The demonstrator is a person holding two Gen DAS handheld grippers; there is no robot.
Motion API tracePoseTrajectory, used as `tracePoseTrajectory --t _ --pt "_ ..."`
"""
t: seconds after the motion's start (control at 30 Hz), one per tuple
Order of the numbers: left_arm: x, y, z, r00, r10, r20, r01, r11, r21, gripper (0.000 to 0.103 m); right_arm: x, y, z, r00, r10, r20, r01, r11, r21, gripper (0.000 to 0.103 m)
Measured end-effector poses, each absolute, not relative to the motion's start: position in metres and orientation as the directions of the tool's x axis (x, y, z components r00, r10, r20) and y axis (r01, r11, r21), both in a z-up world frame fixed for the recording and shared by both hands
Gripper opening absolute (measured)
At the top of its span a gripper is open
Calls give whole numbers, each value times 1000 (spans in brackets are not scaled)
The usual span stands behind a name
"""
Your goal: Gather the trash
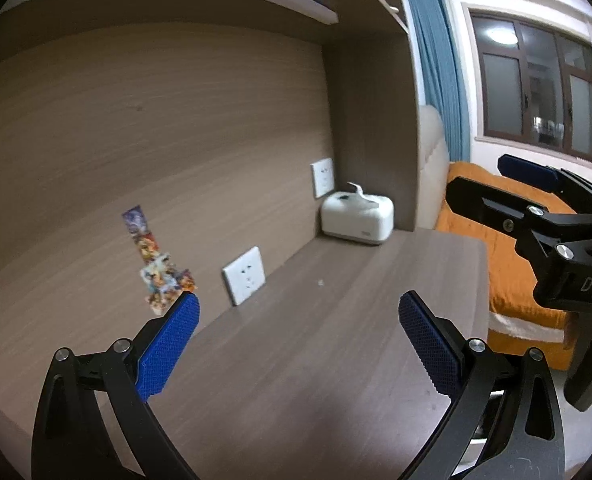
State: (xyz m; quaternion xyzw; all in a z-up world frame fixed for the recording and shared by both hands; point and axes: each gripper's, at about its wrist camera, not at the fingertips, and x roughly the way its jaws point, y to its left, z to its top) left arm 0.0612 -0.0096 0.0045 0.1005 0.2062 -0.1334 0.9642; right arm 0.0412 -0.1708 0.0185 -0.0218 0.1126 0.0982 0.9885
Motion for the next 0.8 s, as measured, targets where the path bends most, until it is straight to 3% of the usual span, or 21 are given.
tracePoseTrajectory --t 0.4,0.63,0.8 --pt "62 15 10 885 -212 -415 284 951 120 98 38 -147 25 965 166 -204 -179 983 -49 98" --pt "71 27 4 866 -205 -456 263 963 66 98 38 -139 22 963 155 -218 -171 984 -52 98" --pt "76 33 0 877 -154 -455 208 975 72 98 40 -136 19 963 144 -227 -160 986 -50 98"
